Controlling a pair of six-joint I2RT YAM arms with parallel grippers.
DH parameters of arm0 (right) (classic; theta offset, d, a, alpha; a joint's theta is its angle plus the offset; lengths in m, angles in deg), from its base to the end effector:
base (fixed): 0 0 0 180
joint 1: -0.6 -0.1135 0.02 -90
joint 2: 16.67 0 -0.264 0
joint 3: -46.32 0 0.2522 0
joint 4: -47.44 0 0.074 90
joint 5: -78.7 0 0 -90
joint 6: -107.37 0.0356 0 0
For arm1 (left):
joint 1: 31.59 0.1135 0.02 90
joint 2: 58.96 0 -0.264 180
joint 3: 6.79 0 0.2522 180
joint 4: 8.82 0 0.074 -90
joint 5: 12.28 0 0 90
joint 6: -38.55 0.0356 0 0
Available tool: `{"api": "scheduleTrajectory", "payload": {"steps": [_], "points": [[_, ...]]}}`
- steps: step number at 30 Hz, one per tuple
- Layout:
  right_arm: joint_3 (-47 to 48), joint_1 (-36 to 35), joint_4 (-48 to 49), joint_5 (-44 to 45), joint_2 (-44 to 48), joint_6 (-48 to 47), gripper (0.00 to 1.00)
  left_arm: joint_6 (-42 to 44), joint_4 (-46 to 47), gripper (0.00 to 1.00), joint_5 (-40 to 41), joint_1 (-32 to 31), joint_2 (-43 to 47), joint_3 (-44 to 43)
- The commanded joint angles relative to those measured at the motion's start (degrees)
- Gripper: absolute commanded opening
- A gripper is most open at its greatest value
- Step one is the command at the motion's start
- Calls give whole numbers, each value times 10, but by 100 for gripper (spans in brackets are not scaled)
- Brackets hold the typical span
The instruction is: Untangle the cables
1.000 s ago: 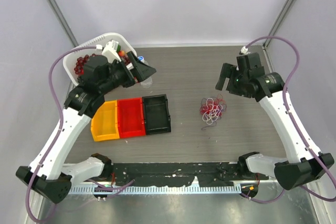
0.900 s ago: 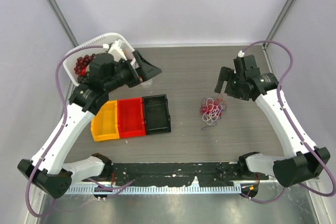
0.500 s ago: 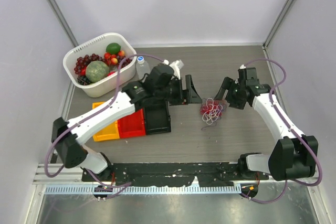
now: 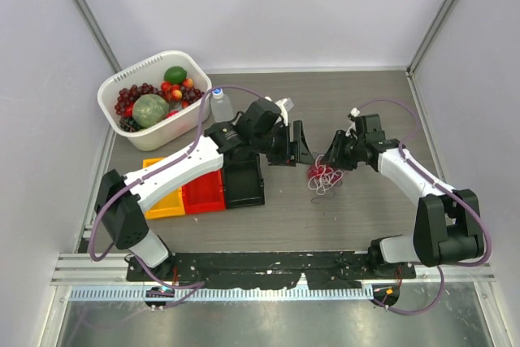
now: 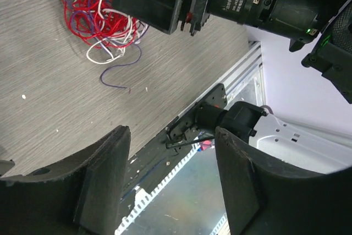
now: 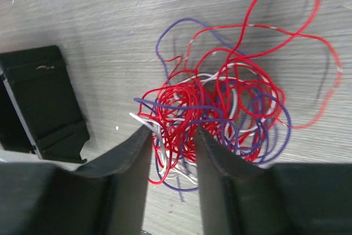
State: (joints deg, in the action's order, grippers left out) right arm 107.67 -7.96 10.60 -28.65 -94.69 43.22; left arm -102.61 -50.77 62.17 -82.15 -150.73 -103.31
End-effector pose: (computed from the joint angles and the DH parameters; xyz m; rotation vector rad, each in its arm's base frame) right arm 0.2664 0.0508 0.2126 0.2567 2.5422 0.6208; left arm 0.2250 -0.2885 0.3328 0.1565 2.5031 -1.1790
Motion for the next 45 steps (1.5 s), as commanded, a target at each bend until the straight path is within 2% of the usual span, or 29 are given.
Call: {"api": "scheduleTrajectory", "payload": {"steps": [1,4,7,9,10,12,15,17,20,22,25,30,35,45], "points": [[-7,-39,34,-58,30,7,35,26,-8,63,-19,-1,11,9],[-21,-59,29,-72,54,22,20,8,21,59,-16,-2,33,55],[-43,-60,29,-109,79,46,20,7,40,54,-14,-3,40,74],[-49,-61,20,-114,98,52,27,16,42,53,-12,-4,27,67],[-50,-61,17,-110,104,54,39,18,44,53,-11,-4,18,62],[-46,-61,-3,-80,124,55,54,12,59,51,-10,-4,-4,54],[-24,-60,-55,-36,135,54,58,0,93,47,0,-6,-31,50],[-8,-59,-84,5,142,56,57,-4,96,47,8,-6,-56,38],[2,-56,-104,60,156,60,57,-5,73,54,-5,-6,-103,-11],[6,-47,-116,89,167,62,57,-3,53,56,-6,-8,-128,-41],[8,-25,-133,105,171,57,54,1,15,49,24,-7,-163,-83],[8,-21,-129,77,164,27,53,-7,-28,39,35,-8,-218,-140],[5,-21,-116,42,162,18,52,2,-76,34,60,-7,-242,-170],[0,-23,-111,17,136,2,53,-10,-97,40,54,-7,-256,-169]]}}
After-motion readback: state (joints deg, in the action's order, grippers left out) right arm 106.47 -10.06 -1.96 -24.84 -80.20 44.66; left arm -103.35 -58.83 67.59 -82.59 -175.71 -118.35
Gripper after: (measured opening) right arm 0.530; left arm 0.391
